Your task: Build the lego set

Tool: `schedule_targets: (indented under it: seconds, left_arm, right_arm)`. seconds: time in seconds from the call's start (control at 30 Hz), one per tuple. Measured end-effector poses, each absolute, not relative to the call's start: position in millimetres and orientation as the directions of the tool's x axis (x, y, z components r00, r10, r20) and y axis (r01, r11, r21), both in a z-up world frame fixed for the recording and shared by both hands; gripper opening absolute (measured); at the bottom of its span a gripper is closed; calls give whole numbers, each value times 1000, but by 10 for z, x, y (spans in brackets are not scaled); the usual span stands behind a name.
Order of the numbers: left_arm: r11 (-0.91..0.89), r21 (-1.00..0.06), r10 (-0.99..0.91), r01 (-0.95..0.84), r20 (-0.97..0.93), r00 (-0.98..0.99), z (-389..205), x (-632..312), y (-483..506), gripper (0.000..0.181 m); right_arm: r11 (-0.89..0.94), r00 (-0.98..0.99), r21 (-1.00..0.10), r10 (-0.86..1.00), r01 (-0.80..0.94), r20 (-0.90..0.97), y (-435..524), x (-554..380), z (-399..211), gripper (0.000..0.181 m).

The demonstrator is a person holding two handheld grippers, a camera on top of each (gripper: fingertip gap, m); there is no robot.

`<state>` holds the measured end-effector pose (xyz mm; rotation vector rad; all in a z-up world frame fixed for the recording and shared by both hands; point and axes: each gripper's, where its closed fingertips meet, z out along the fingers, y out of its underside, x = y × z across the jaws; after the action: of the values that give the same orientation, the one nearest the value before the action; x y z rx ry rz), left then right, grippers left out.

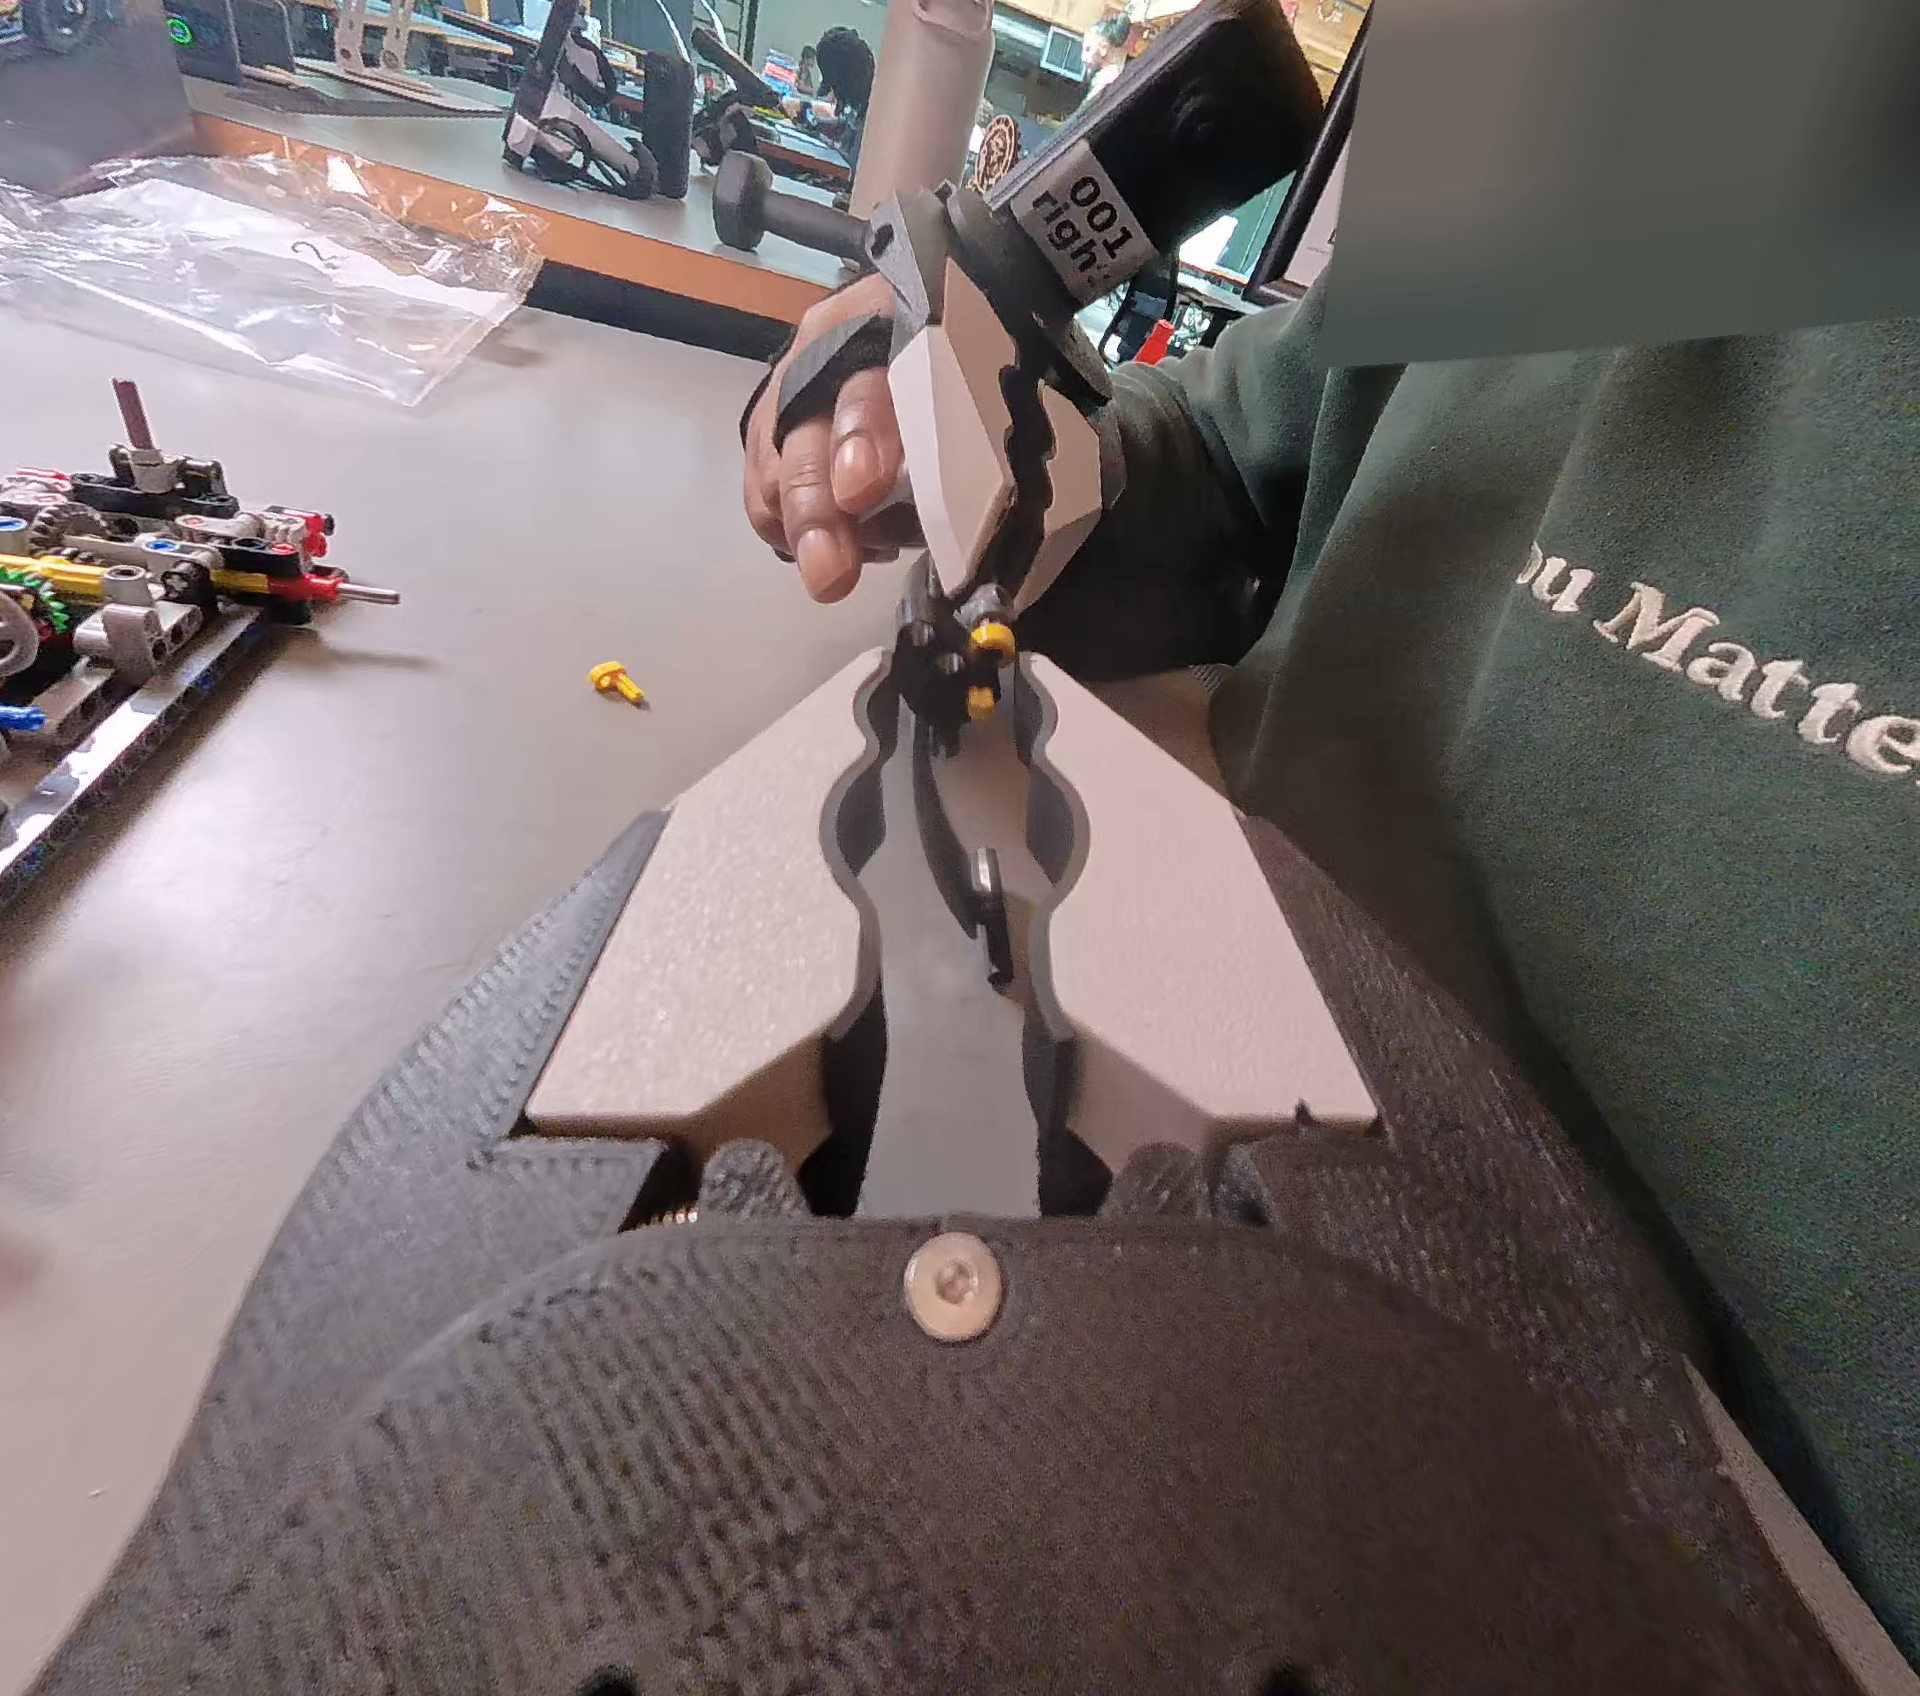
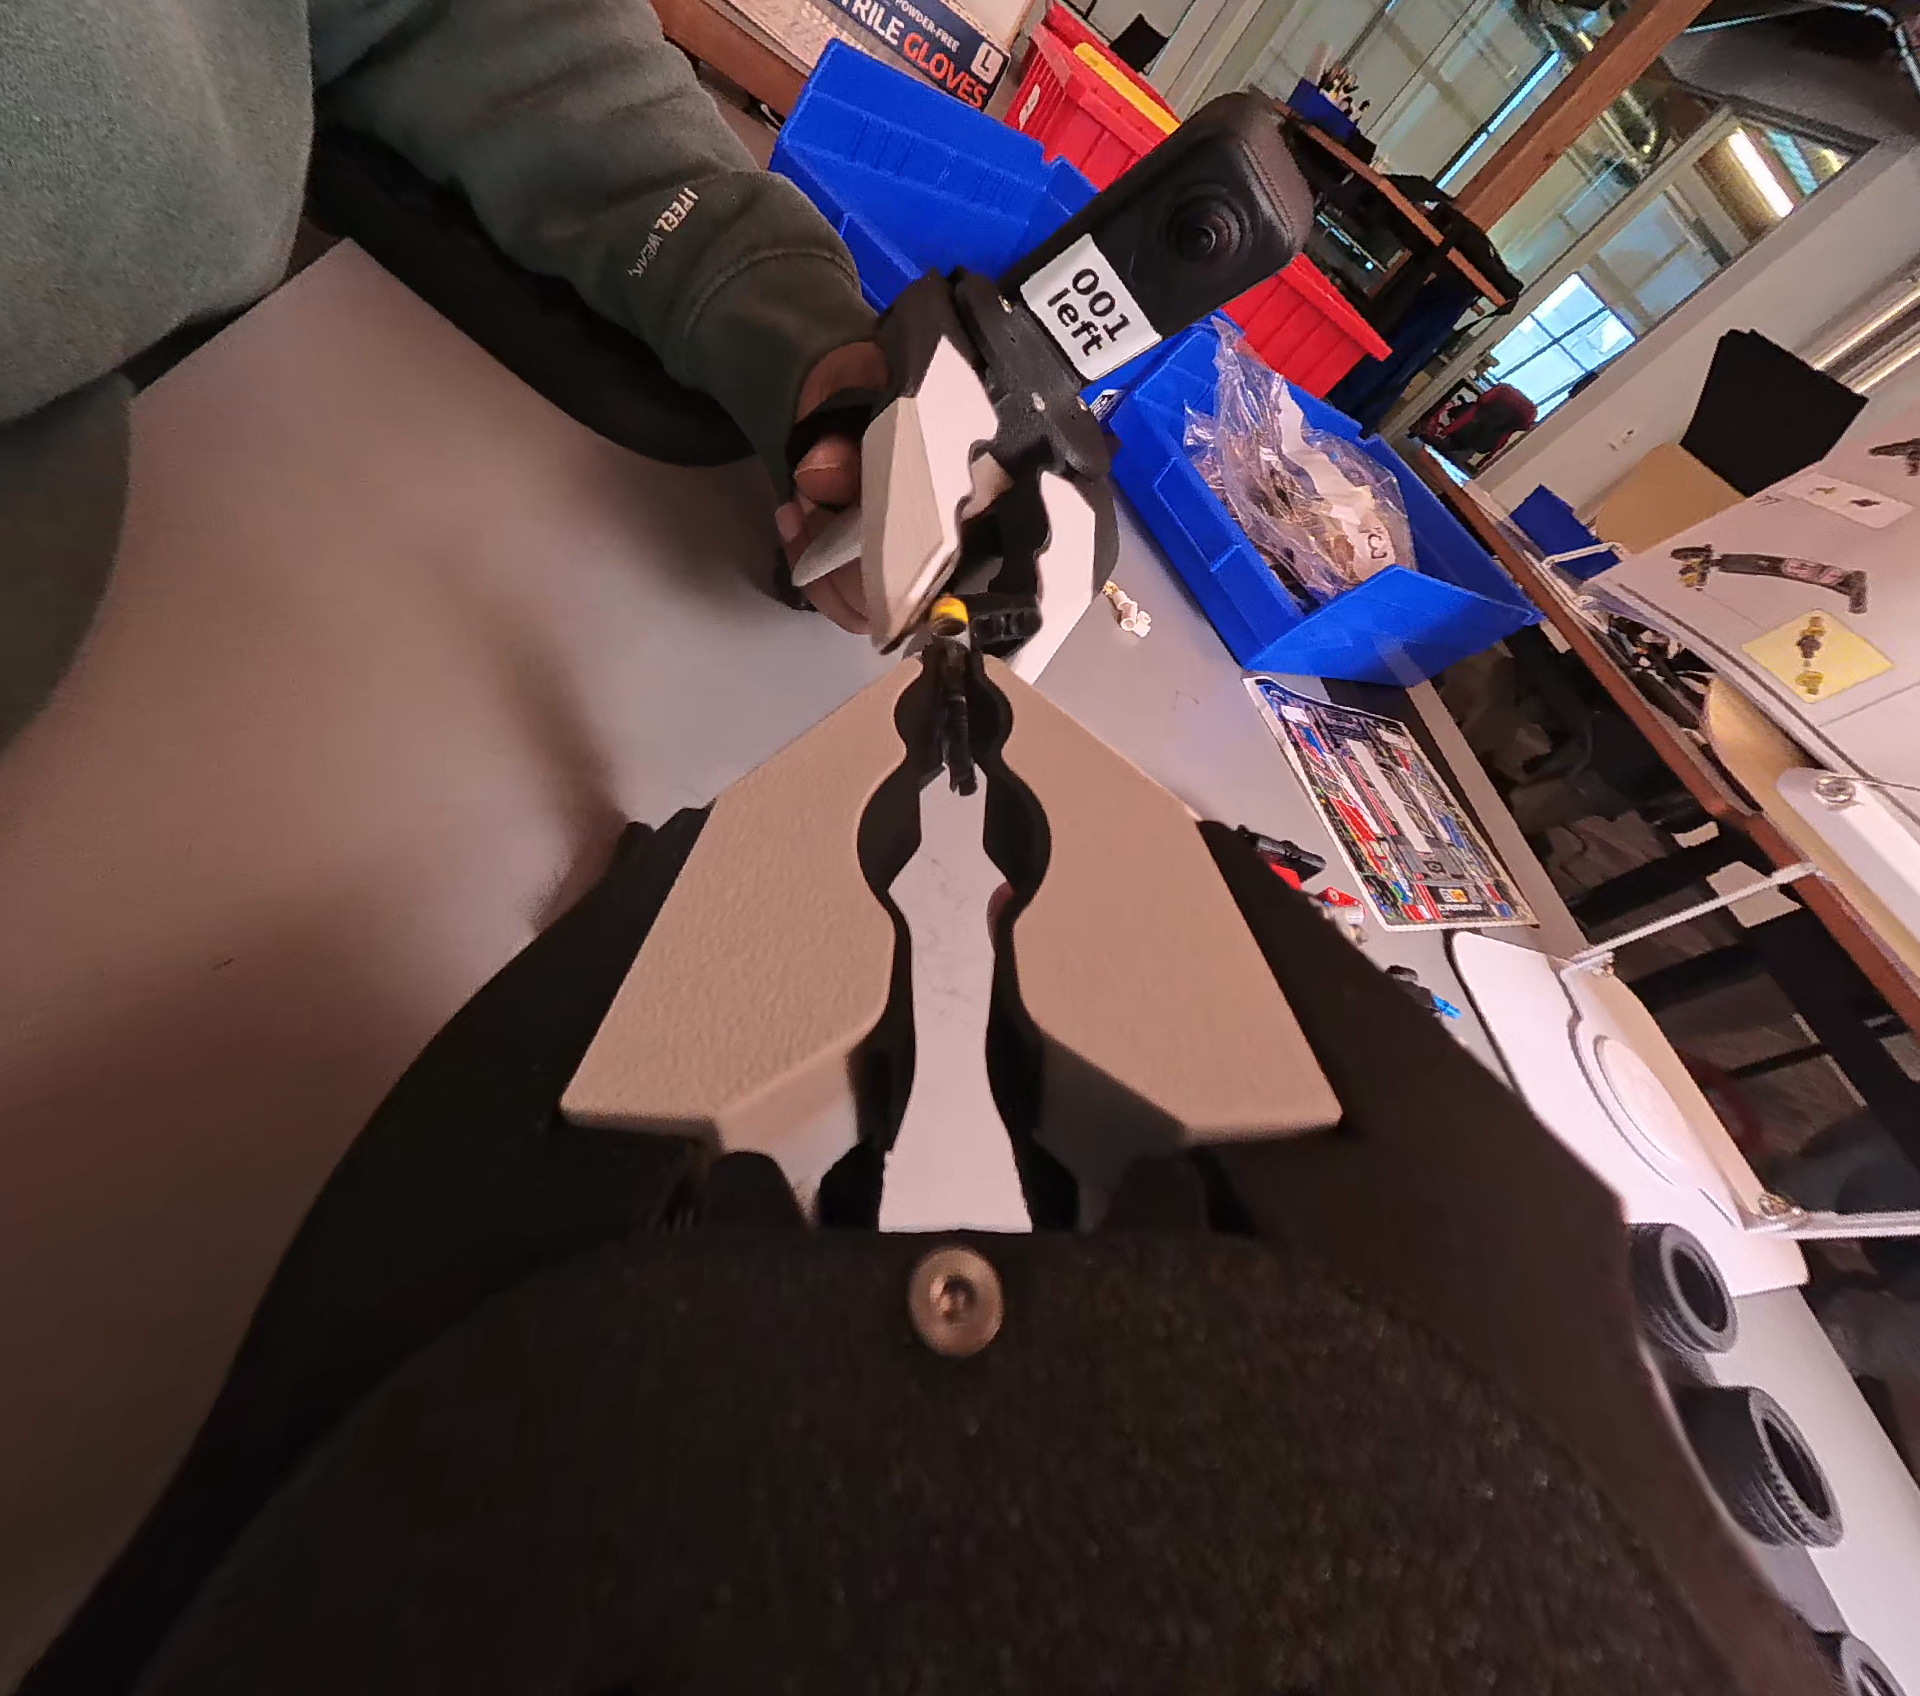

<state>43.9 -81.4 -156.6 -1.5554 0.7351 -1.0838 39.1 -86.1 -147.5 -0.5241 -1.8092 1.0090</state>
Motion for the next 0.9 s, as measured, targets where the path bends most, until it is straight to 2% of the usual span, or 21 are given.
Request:
schedule_targets:
  seconds: [0.03, 0.23, 0.57, 0.9]
  left_arm:
    - [-256, -965, -878, 66, 260, 401, -1580, 452, -819, 21]
    - [-224, -973, -882, 48, 223, 415, -1577, 458, -825, 19]
    - [-212, -977, -883, 7, 194, 428, -1616, 473, -832, 23]
    - [-187, -982, -870, -24, 154, 468, -1632, 449, -801, 18]
  right_arm:
    - [573, -440, -815, 713, -81, 546, -860, 390, -1474, 1]
    - [629, -425, -771, 675, -97, 604, -883, 392, -1486, 1]
    - [818, -329, -553, 484, -160, 811, -885, 384, -1578, 1]
    - [816, -313, -556, 492, -158, 812, -882, 355, -1594, 1]
